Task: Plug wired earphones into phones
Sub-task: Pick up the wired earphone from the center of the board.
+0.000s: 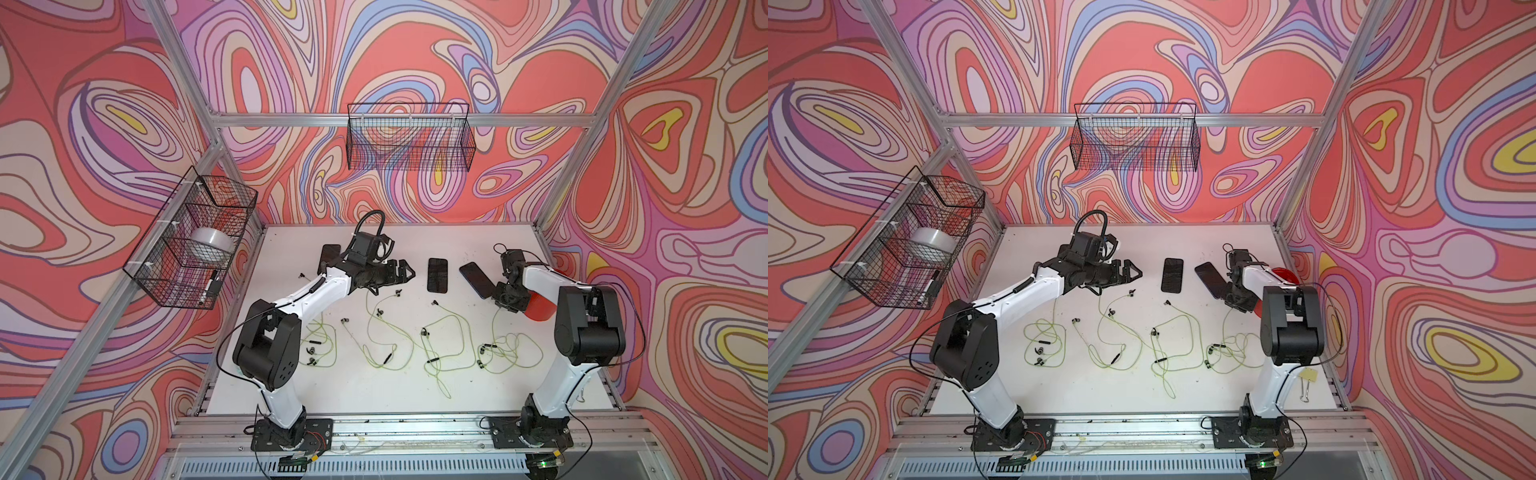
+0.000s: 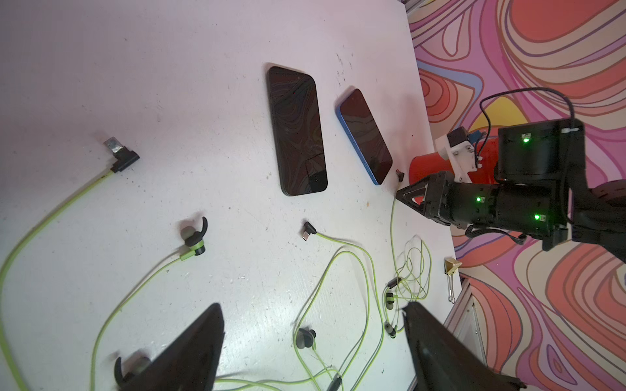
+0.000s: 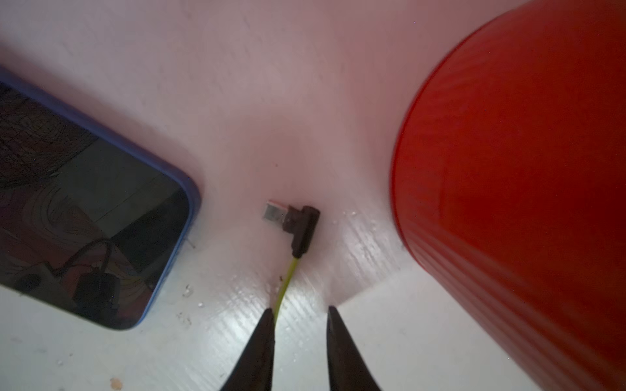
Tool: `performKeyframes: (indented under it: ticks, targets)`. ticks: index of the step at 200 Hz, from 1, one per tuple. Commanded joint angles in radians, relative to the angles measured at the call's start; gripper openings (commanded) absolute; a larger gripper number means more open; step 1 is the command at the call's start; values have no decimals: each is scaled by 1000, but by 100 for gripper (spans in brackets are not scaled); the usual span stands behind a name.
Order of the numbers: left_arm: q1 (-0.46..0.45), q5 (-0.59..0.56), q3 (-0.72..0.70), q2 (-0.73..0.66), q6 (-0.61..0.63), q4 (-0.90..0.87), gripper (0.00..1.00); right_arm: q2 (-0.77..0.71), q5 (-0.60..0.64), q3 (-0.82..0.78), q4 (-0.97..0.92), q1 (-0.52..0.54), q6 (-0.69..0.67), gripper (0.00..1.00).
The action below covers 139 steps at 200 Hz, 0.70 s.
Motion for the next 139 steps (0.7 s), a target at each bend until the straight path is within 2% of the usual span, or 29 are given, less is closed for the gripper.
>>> performKeyframes:
  ticks: [1, 26, 42, 120, 139]
  targets:
    - [-2, -6, 1, 8, 10, -10, 86, 32, 5, -6, 27, -20, -8, 23]
    - [-1, -3, 1, 13, 5, -6, 86, 62, -12, -15, 42, -21, -15, 3]
    - [-1, 0, -1, 16, 0, -4, 85, 69, -20, -29, 55, -21, -20, 0]
    - [-2, 38, -10, 34, -25, 26, 85, -110, -29, -35, -25, -21, -84, 0]
    - [-4, 45, -14, 34, -28, 35, 85, -98, -18, -17, -24, -21, -82, 17]
